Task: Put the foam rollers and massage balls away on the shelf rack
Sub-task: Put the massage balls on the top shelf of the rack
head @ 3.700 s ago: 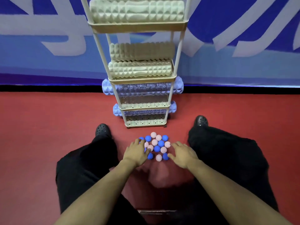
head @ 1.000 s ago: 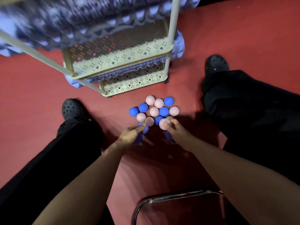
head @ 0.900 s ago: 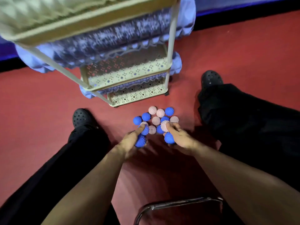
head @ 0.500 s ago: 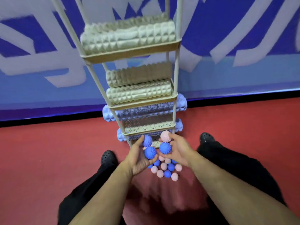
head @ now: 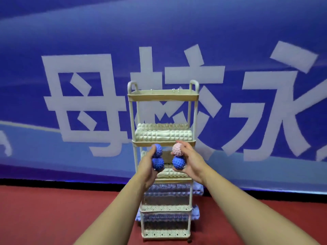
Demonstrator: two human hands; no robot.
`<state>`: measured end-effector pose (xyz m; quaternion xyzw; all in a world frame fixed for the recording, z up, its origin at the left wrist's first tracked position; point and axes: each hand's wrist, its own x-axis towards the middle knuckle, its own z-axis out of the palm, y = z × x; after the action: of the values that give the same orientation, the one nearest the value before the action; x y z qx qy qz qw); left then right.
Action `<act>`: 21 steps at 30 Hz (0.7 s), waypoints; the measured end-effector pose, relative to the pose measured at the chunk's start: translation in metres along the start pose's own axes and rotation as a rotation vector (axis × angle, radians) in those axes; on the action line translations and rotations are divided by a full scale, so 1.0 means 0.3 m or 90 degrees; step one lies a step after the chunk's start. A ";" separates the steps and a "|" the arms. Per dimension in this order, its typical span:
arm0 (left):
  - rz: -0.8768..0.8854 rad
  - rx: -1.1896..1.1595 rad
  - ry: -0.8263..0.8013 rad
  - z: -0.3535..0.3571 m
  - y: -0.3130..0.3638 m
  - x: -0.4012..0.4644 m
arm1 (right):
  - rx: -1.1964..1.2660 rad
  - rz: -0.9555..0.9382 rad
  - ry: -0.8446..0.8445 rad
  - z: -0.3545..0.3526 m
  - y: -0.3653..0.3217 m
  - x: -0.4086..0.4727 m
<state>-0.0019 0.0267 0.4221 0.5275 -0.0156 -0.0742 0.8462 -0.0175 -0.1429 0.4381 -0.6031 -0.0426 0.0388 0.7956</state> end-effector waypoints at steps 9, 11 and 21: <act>0.263 0.264 0.061 0.175 0.397 0.130 | -0.309 -0.219 0.044 0.051 -0.412 0.132; 0.340 0.357 0.047 0.200 0.488 0.197 | -0.403 -0.280 0.052 0.054 -0.495 0.200; 0.481 1.000 0.128 0.273 0.741 0.579 | -0.920 -0.312 0.149 0.060 -0.699 0.576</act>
<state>0.1853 0.0251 0.6482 0.9210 -0.1615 0.2901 0.2037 0.1542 -0.1627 0.6485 -0.9462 -0.1055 -0.2400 0.1894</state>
